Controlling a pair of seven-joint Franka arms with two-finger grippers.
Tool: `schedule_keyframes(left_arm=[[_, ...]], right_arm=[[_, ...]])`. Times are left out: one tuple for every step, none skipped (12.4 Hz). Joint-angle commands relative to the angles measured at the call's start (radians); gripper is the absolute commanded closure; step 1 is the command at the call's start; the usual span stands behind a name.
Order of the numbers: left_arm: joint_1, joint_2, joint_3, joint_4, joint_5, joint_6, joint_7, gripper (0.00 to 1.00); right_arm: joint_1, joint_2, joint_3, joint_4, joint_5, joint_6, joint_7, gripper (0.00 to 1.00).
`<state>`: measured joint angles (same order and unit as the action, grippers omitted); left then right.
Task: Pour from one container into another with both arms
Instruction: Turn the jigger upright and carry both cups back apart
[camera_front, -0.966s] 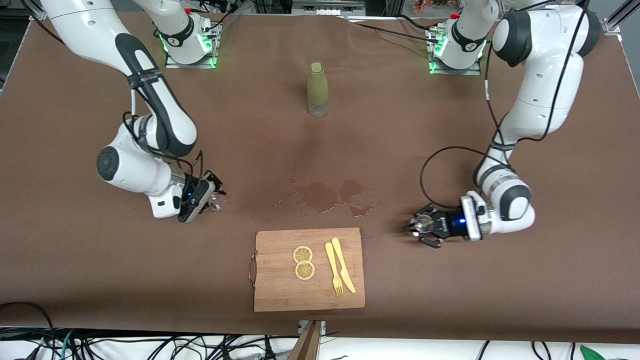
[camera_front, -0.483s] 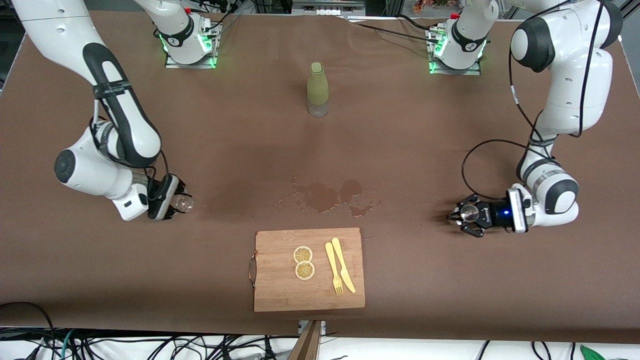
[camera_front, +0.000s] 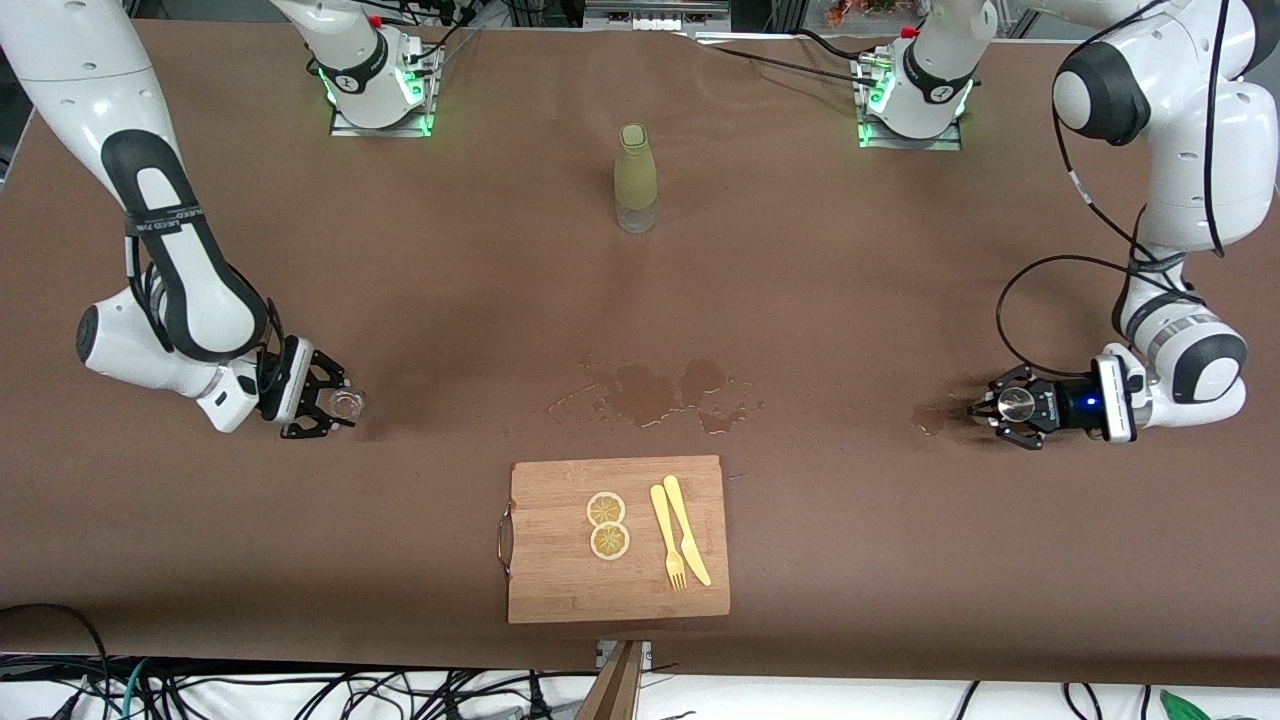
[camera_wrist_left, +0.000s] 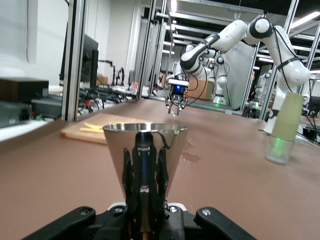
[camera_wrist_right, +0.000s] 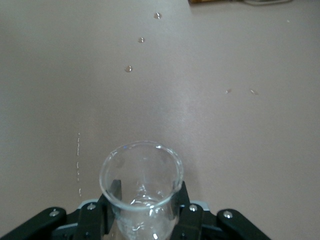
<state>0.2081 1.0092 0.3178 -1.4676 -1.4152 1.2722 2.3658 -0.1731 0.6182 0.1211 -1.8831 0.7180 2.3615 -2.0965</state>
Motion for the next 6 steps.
schedule_keyframes(left_arm=[[0.028,-0.023,0.013,-0.026,0.053,-0.027,0.024,1.0],[0.031,-0.008,0.013,-0.03,0.053,-0.03,0.067,1.0],[0.033,0.003,0.013,-0.031,0.053,-0.033,0.094,1.0],[0.036,0.011,0.013,-0.033,0.053,-0.048,0.107,1.0],[0.036,0.02,0.013,-0.036,0.053,-0.054,0.137,1.0],[0.036,0.023,0.013,-0.051,0.053,-0.056,0.159,1.0]], right_arm=[[-0.019,0.008,-0.009,0.002,0.078,-0.069,-0.097,0.79],[-0.028,0.017,-0.011,0.002,0.092,-0.08,-0.12,0.79],[-0.034,0.028,-0.011,0.002,0.1,-0.094,-0.131,0.79],[-0.039,0.034,-0.014,0.004,0.103,-0.099,-0.132,0.78],[-0.039,0.038,-0.014,0.004,0.104,-0.099,-0.134,0.76],[-0.039,0.043,-0.014,0.004,0.104,-0.1,-0.134,0.73]])
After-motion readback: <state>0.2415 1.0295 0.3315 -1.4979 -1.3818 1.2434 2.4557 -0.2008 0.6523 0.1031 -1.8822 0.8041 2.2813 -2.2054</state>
